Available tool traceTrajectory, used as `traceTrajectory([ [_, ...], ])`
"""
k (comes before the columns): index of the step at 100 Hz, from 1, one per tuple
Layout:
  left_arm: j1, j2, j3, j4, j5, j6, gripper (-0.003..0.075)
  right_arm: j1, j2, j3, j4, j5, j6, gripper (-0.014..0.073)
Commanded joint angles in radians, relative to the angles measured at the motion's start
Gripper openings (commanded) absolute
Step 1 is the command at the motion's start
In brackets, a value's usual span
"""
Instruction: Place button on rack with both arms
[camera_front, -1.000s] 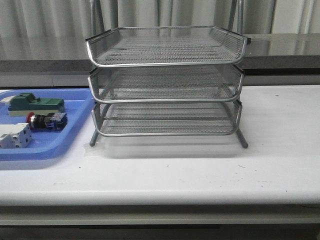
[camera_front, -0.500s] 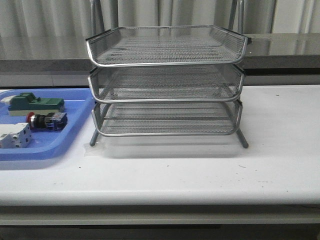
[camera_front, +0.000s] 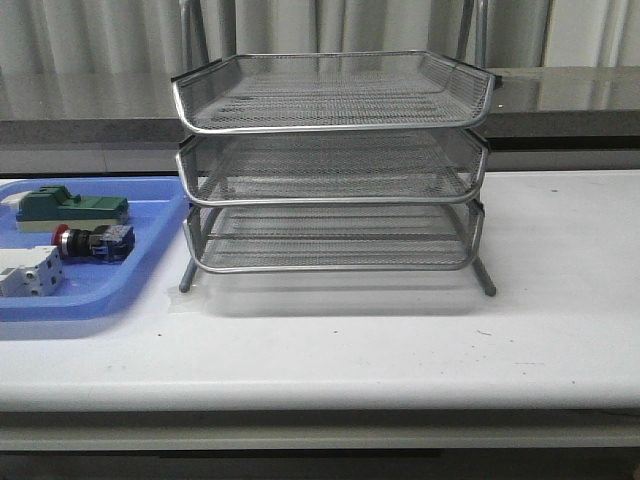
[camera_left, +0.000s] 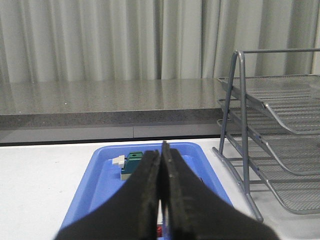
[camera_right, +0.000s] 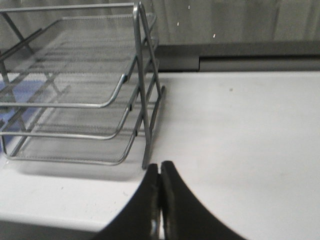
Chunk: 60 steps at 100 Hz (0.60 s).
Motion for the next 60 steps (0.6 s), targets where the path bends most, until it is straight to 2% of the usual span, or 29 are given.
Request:
traceTrajectory([
  [1,0.003,-0.025,0.048,-0.007,-0.083,-0.010,-0.0020,-0.008,0.110,-0.112,0.029,0.043,-0.002,-0.0060],
  [14,0.003,-0.025,0.048,-0.007,-0.083,-0.010,-0.0020,-0.008,0.223,-0.171,0.084,0.043,-0.002,-0.0060],
  [47,0.003,-0.025,0.048,-0.007,-0.083,-0.010,-0.0020,-0.008,0.370,-0.174,0.190,-0.033,-0.002,-0.0060],
  [60,0.003,-0.025,0.048,-0.007,-0.083,-0.010,-0.0020,-0.006,0.421,-0.173,0.292,-0.029,-0.002,-0.0060],
])
